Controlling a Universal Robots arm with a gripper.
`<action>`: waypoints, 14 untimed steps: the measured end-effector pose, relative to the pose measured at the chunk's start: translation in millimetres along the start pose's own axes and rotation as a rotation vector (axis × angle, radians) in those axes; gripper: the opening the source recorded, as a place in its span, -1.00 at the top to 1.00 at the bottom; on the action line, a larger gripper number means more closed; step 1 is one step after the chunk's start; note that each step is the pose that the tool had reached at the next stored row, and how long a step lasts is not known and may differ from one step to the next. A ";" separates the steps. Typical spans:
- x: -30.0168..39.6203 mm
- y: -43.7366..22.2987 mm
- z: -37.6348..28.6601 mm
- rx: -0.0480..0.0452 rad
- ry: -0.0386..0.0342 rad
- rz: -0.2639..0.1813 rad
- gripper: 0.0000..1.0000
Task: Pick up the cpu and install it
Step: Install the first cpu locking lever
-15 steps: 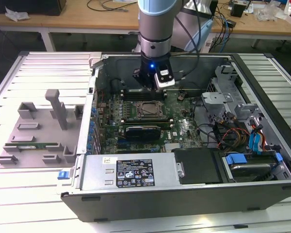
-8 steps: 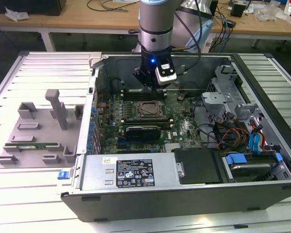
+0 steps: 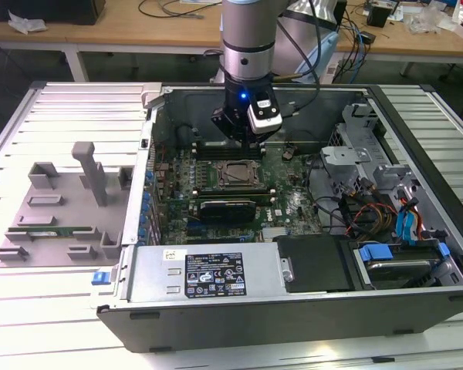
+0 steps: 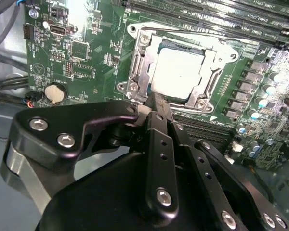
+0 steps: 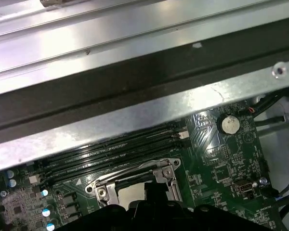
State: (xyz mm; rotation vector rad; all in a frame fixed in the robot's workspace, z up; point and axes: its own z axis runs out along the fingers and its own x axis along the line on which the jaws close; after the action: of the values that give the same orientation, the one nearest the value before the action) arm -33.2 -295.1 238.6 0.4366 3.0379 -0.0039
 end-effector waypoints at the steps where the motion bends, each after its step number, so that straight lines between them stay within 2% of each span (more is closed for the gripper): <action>1: 0.5 -0.4 -0.1 0.0014 -0.0004 -0.003 0.79; 6: 4.8 -4.8 -0.4 0.0009 -0.0004 -0.012 0.79; 11: 7.1 -14.4 -0.6 0.0002 -0.0003 -0.021 0.79; 14: 5.7 -19.6 -0.3 0.0028 0.0001 -0.026 0.79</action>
State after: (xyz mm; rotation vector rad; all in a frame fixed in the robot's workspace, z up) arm -44.2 -312.3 238.4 0.3970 3.0439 -0.0095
